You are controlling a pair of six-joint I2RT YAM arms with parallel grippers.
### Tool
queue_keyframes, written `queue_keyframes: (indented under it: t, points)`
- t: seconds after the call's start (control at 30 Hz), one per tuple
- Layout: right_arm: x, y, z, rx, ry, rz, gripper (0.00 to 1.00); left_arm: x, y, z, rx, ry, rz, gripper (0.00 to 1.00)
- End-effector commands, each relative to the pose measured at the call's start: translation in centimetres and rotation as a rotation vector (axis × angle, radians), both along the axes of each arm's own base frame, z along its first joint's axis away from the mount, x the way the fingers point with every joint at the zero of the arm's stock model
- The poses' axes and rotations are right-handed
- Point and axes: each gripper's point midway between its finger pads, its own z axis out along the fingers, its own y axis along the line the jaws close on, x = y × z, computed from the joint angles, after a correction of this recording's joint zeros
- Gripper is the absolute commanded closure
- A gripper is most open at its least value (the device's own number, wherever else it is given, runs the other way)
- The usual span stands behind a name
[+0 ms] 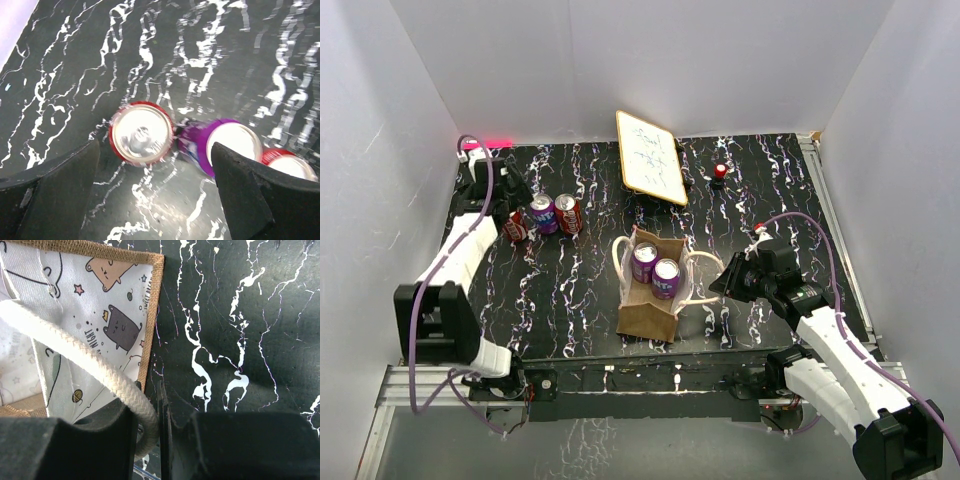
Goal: Take the beverage out of the canvas bag
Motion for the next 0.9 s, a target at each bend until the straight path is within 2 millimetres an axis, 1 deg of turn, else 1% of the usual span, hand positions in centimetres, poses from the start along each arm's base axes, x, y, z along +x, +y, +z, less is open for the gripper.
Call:
queue_keyframes:
  t: [0.0,0.07,0.17,0.23,0.3,0.37,0.43,0.5,0.6,0.63,0.67,0.73,0.87]
  points:
    - [0.8,0.1,1.0,0.004,-0.057,-0.001,0.77,-1.8,-3.8,5.6,-0.118,-0.159,-0.123,0.09]
    - [0.9,0.0,1.0,0.003,-0.060,-0.004,0.77,-2.9,-6.4,7.0,-0.223,-0.209,-0.226,0.09]
    - [1.0,0.0,1.0,0.002,-0.063,-0.006,0.77,-4.8,-11.1,9.1,-0.360,-0.272,-0.424,0.09]
    - [0.9,0.1,1.1,0.005,-0.065,-0.001,0.77,-6.3,-14.3,10.3,-0.400,-0.274,-0.537,0.09]
    - [0.9,0.1,1.1,0.006,-0.065,-0.001,0.77,-8.1,-17.6,11.3,-0.412,-0.265,-0.640,0.09]
    - [0.9,0.1,1.2,0.006,-0.069,0.000,0.77,-10.0,-20.9,12.7,-0.437,-0.279,-0.741,0.09]
    - [0.9,0.1,1.2,0.006,-0.069,0.000,0.77,-12.0,-24.2,14.1,-0.483,-0.294,-0.832,0.09]
    - [0.9,0.1,1.1,0.006,-0.068,0.000,0.77,-13.7,-27.1,15.2,-0.535,-0.301,-0.898,0.09]
    - [1.0,0.1,1.2,0.007,-0.072,0.000,0.77,-16.4,-31.5,15.6,-0.567,-0.287,-0.986,0.09]
    - [1.0,0.1,1.2,0.007,-0.072,0.000,0.77,-17.4,-32.9,15.6,-0.558,-0.282,-1.016,0.09]
    - [0.9,0.1,1.2,0.007,-0.071,0.000,0.77,-18.1,-33.9,15.5,-0.534,-0.284,-1.028,0.09]
    - [0.9,0.1,1.3,0.010,-0.075,0.001,0.77,-19.0,-35.5,15.0,-0.443,-0.281,-1.034,0.10]
    - [0.9,0.2,1.4,0.013,-0.079,0.002,0.77,-20.5,-37.9,12.8,-0.220,-0.228,-1.042,0.12]
